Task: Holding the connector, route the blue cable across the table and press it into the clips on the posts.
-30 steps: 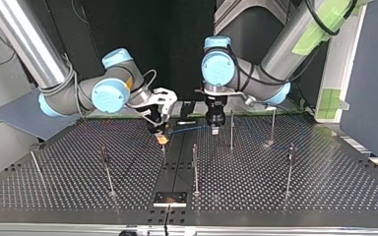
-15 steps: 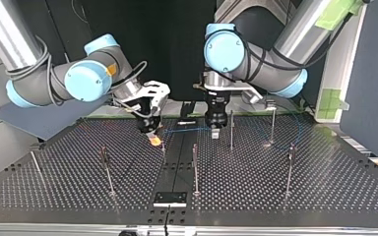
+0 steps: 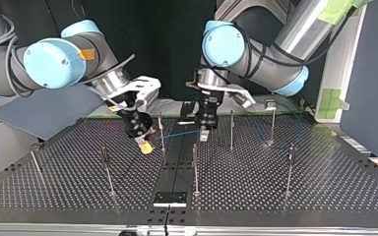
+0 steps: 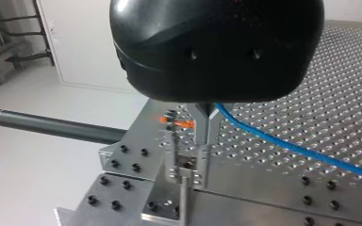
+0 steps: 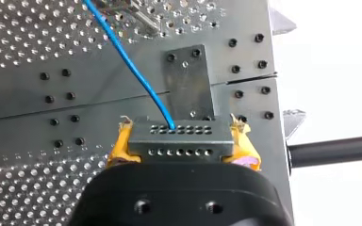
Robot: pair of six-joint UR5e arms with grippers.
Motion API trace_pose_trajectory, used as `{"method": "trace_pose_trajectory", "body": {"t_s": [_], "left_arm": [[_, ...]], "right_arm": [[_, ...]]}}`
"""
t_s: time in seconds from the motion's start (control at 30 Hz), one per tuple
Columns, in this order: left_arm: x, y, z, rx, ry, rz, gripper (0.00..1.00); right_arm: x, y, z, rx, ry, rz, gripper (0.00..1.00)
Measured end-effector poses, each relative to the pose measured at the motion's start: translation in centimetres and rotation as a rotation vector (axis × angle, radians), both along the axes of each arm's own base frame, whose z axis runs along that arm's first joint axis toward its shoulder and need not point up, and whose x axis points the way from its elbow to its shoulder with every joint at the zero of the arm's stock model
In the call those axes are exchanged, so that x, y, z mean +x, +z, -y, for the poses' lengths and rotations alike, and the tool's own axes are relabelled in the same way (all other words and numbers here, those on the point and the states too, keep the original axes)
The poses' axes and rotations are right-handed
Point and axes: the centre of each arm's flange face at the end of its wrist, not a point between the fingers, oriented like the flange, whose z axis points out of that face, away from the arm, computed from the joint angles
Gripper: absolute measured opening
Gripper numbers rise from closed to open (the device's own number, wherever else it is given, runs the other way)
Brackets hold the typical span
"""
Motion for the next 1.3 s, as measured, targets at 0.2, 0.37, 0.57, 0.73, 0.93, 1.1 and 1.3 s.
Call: {"method": "trace_pose_trajectory", "body": {"t_s": [0.2,0.37,0.57,0.73,0.93,1.1,1.3], "left_arm": [[1.0,-0.2,-0.4,0.005,0.042,-0.005,0.0],[1.5,0.1,-1.2,0.005,0.094,0.0,0.0],[2.0,0.4,-1.3,-0.013,0.093,0.024,0.0],[2.7,0.6,-1.6,-0.028,0.068,0.043,0.0],[4.4,-0.6,-1.7,-0.015,0.047,0.025,0.0],[5.4,-0.5,-2.1,-0.017,0.054,0.037,0.0],[6.2,0.2,-2.7,-0.023,0.065,0.053,0.0]], "right_arm": [[0.3,-1.6,0.9,0.02,0.001,-0.016,0.0],[0.3,-1.9,1.1,0.024,0.008,-0.018,0.0],[0.4,-2.1,1.2,0.026,0.015,-0.019,0.0],[1.2,-2.7,2.1,0.027,0.042,-0.017,0.0],[2.0,-4.4,3.6,0.043,0.061,-0.023,0.0],[2.3,-5.2,4.5,0.049,0.068,-0.024,0.0],[2.4,-4.8,5.2,0.038,0.068,-0.017,0.0]]}}
